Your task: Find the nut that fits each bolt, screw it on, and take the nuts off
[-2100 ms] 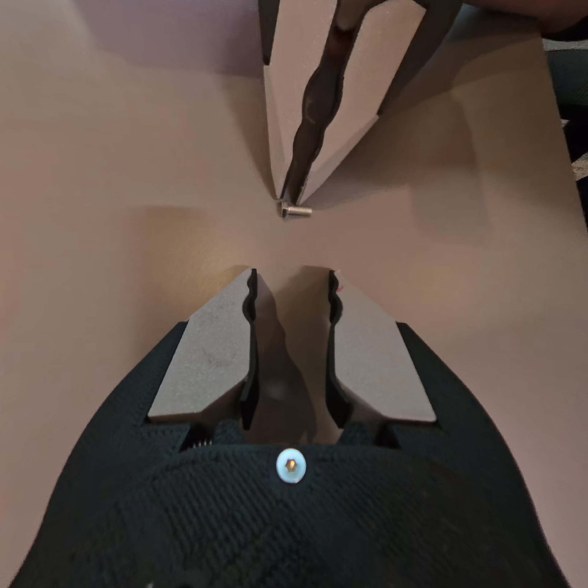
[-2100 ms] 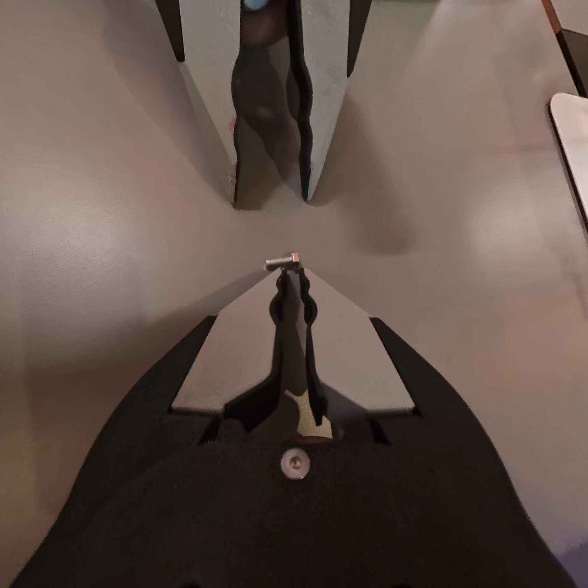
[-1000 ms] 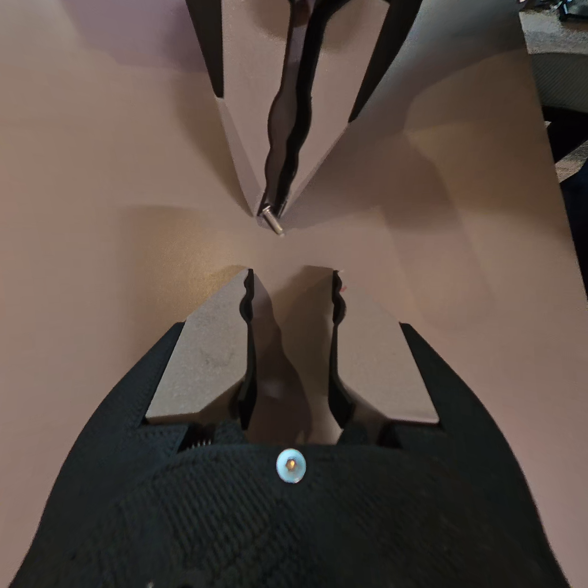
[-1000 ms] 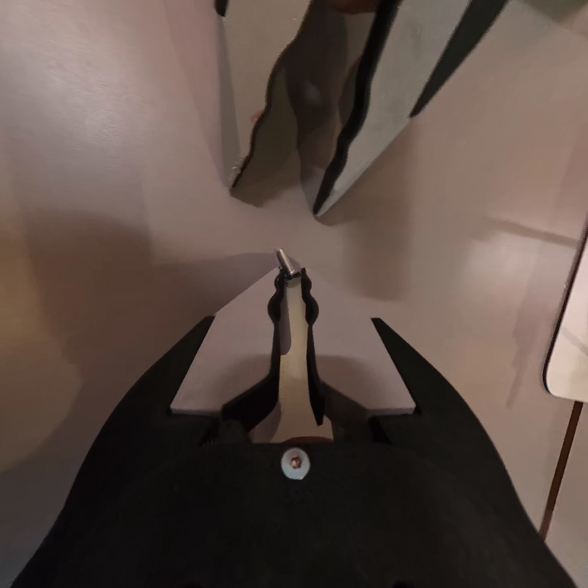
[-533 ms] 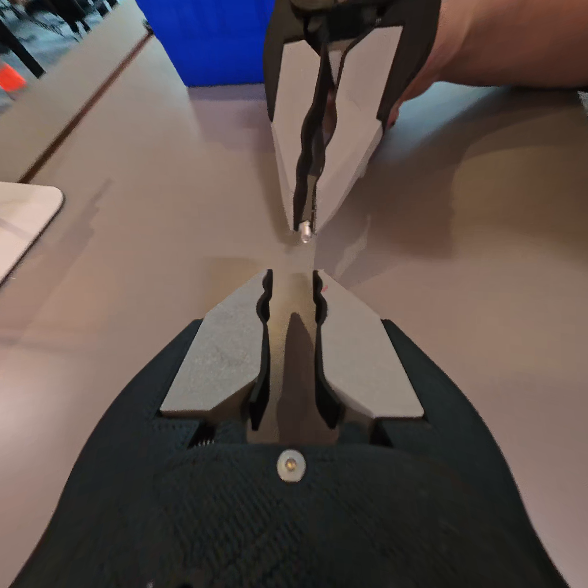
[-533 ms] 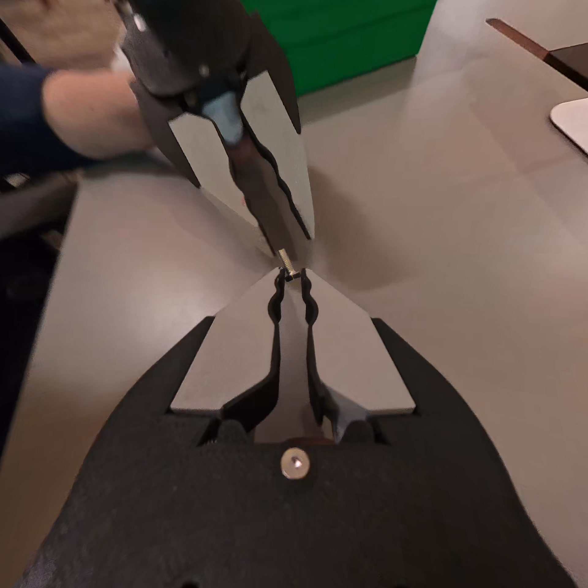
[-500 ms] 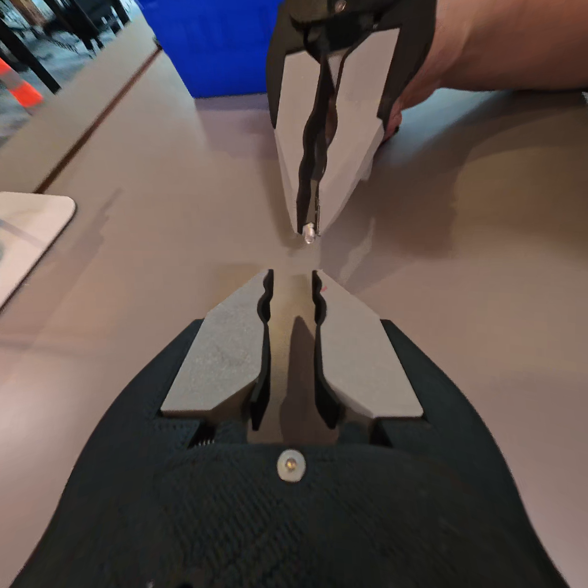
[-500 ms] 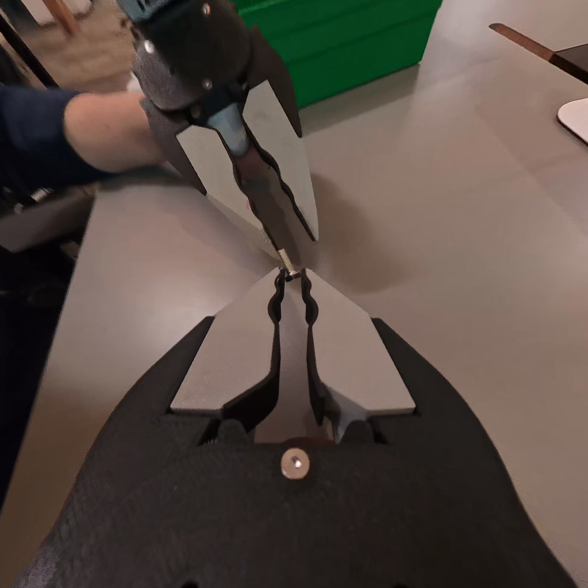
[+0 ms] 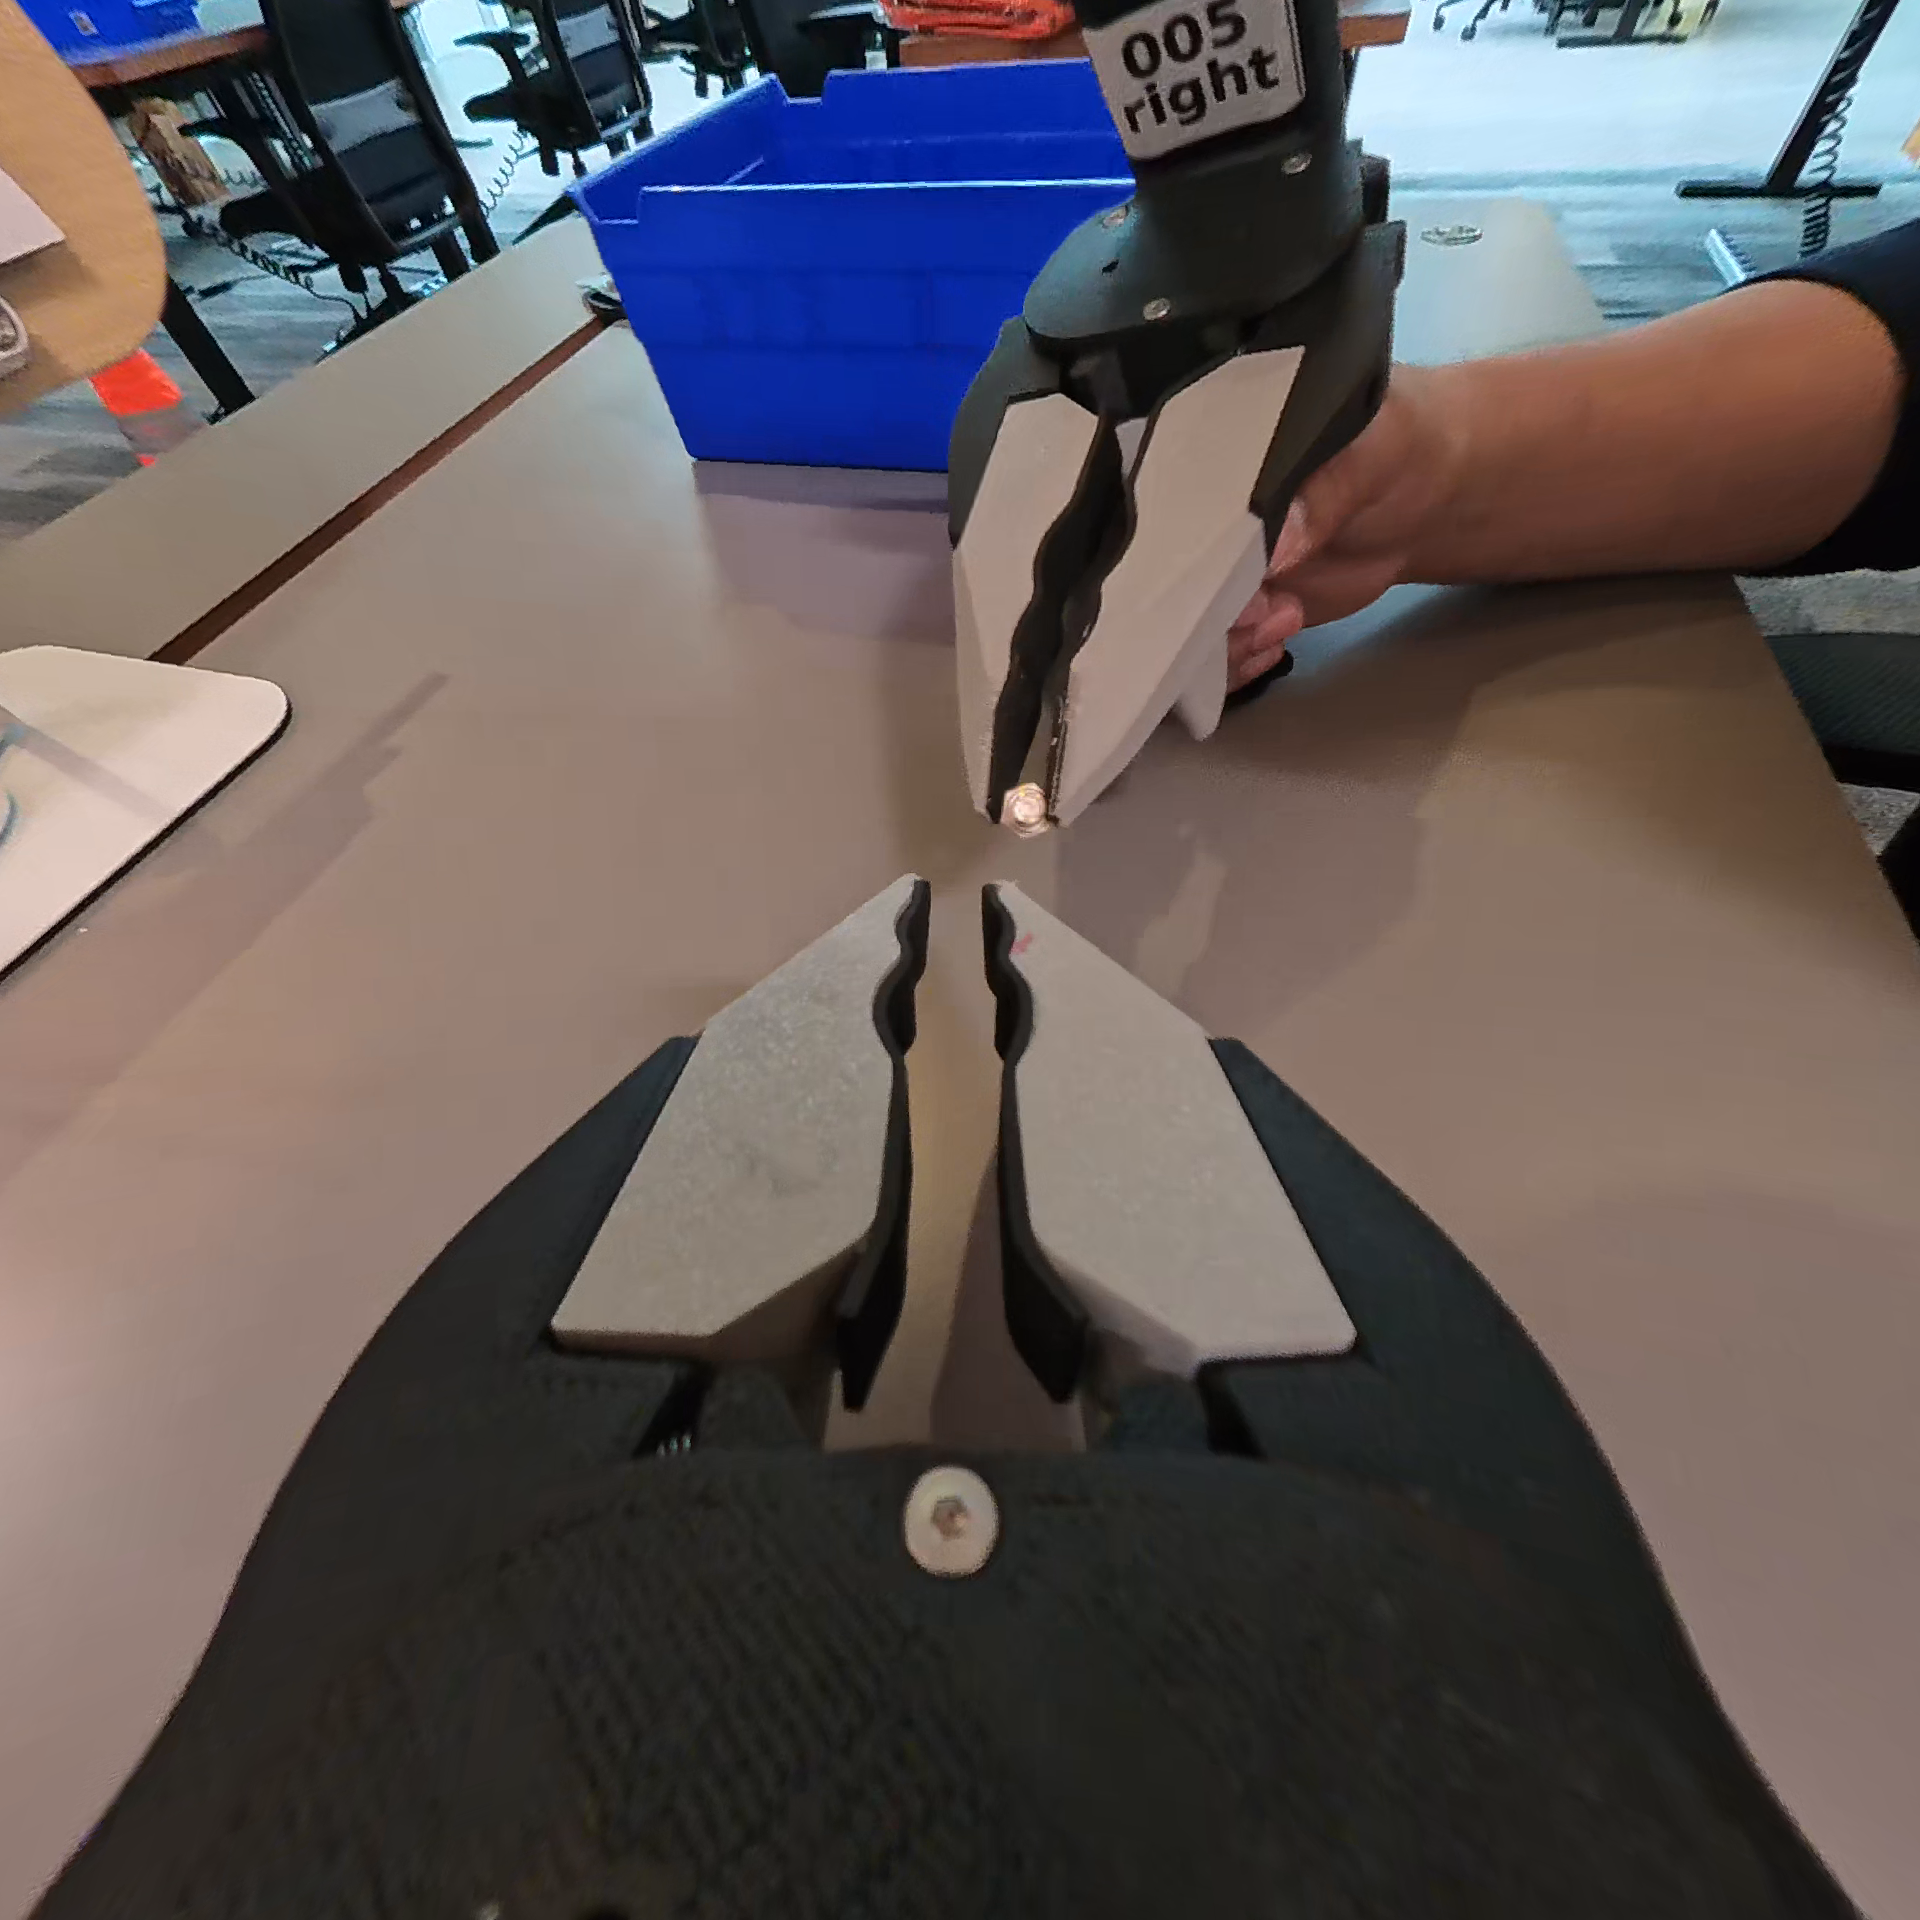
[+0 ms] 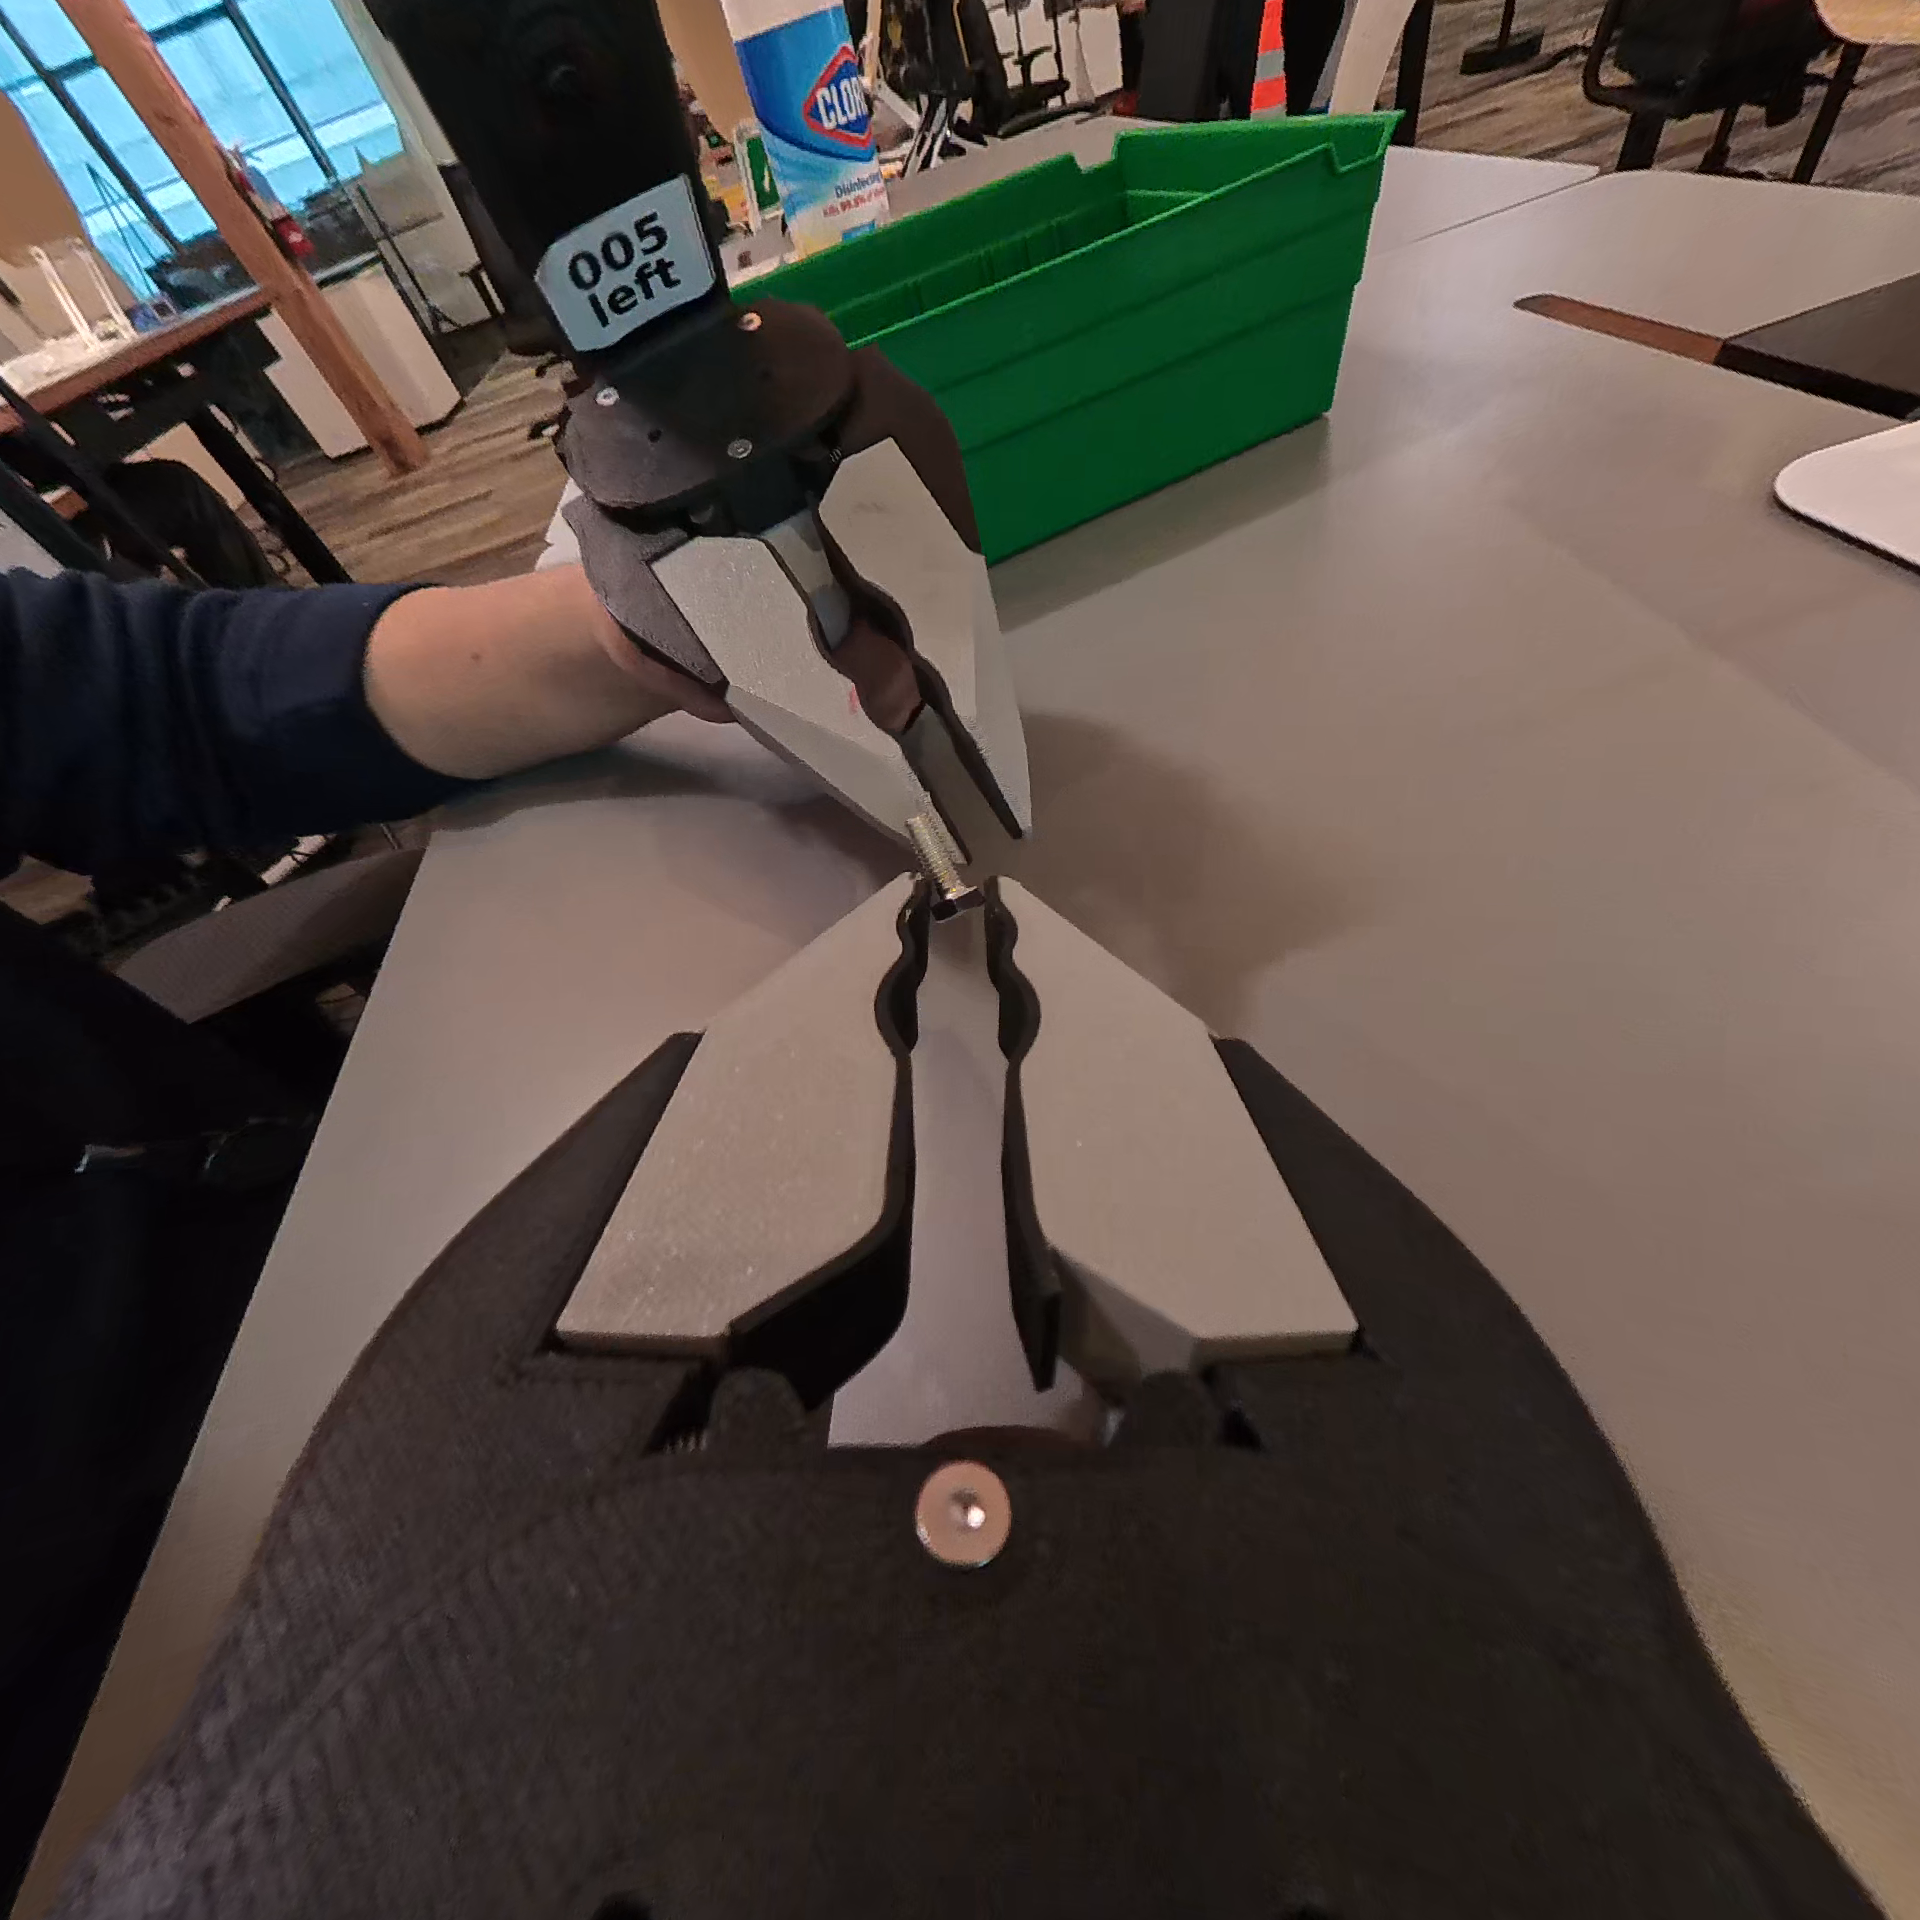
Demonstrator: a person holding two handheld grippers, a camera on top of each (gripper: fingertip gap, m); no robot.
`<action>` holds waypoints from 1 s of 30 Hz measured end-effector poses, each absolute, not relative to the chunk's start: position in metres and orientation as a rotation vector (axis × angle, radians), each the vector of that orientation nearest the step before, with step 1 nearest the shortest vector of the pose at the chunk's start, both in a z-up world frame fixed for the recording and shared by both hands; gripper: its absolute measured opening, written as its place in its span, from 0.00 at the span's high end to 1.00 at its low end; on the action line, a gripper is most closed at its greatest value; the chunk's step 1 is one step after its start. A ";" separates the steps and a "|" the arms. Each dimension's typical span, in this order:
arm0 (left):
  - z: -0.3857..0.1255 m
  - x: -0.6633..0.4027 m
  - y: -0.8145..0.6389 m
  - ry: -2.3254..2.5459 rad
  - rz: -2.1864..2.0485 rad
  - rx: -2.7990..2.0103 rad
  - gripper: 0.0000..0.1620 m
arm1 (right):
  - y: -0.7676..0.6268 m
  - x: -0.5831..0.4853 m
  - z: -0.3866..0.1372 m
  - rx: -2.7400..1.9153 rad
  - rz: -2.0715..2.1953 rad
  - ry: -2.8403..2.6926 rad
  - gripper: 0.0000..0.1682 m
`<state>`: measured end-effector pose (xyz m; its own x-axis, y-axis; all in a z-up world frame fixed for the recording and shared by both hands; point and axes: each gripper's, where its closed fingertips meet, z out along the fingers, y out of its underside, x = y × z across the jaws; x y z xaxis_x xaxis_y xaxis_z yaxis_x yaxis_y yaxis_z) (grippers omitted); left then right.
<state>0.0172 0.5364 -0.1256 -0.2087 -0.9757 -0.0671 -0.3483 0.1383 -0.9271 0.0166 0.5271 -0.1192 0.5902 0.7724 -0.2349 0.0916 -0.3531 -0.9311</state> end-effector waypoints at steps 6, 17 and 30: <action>-0.129 0.018 0.535 1.699 -1.026 -1.281 0.95 | 0.526 0.014 -0.122 -1.835 0.879 -0.691 0.96; -0.126 0.019 0.522 1.722 -1.078 -1.243 0.95 | 0.527 0.015 -0.127 -1.867 0.843 -0.703 0.96; -0.122 0.013 0.523 1.758 -1.024 -1.236 0.98 | 0.526 0.015 -0.140 -1.950 0.799 -0.735 0.93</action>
